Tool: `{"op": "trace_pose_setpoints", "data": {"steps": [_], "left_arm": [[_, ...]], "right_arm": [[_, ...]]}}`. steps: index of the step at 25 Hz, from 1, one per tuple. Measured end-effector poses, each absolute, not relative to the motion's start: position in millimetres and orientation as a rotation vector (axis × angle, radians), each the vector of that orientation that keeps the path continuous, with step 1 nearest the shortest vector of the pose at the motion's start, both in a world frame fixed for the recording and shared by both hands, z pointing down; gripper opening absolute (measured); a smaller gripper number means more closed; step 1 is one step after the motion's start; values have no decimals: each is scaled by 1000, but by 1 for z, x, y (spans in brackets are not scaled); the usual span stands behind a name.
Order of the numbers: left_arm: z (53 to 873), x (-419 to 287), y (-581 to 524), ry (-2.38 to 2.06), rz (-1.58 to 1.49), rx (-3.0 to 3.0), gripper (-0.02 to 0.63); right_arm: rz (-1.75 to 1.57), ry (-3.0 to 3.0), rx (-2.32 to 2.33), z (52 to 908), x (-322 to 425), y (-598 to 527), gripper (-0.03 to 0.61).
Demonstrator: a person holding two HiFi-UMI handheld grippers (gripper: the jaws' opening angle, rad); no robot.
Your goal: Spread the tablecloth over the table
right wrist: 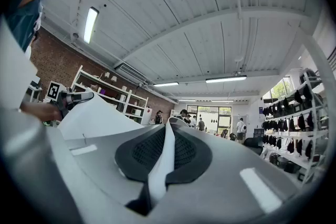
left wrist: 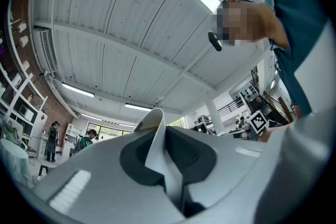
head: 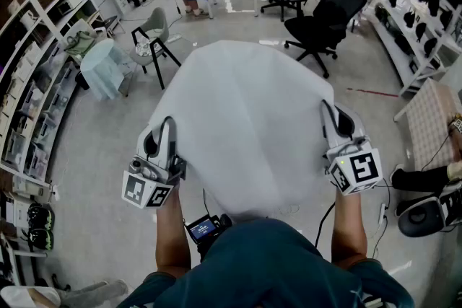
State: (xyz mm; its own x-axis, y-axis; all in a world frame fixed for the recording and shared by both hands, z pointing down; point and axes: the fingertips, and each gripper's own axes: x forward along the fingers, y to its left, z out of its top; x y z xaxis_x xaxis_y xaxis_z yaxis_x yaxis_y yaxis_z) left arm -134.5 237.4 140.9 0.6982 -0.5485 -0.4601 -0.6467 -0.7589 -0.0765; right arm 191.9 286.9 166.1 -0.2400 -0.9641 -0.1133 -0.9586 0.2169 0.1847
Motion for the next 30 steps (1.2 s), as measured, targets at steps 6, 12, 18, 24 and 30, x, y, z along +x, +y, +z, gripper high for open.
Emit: {"op": "trace_pose_setpoints", "data": {"steps": [6,12,18,24,30], "left_arm": [[142,-132,241,952,617,-2661,3],[139,-125,243,959,598,-2655,3],[138,-127,244,972,593,-2648,3],[146,-119,253,1000,613,-2628,5],[150,-123,251,1036,648,-2616,5]], "right_arm": [[-340,-2432,1927,171,196,289,14],[-330,-2447,1929,172,205,290,13],[-298,-2490,1928,171,205,289,14],[-258,-2518,1900,174,215,287,14],[-273,-2516,1874,168,217,278,15]]}}
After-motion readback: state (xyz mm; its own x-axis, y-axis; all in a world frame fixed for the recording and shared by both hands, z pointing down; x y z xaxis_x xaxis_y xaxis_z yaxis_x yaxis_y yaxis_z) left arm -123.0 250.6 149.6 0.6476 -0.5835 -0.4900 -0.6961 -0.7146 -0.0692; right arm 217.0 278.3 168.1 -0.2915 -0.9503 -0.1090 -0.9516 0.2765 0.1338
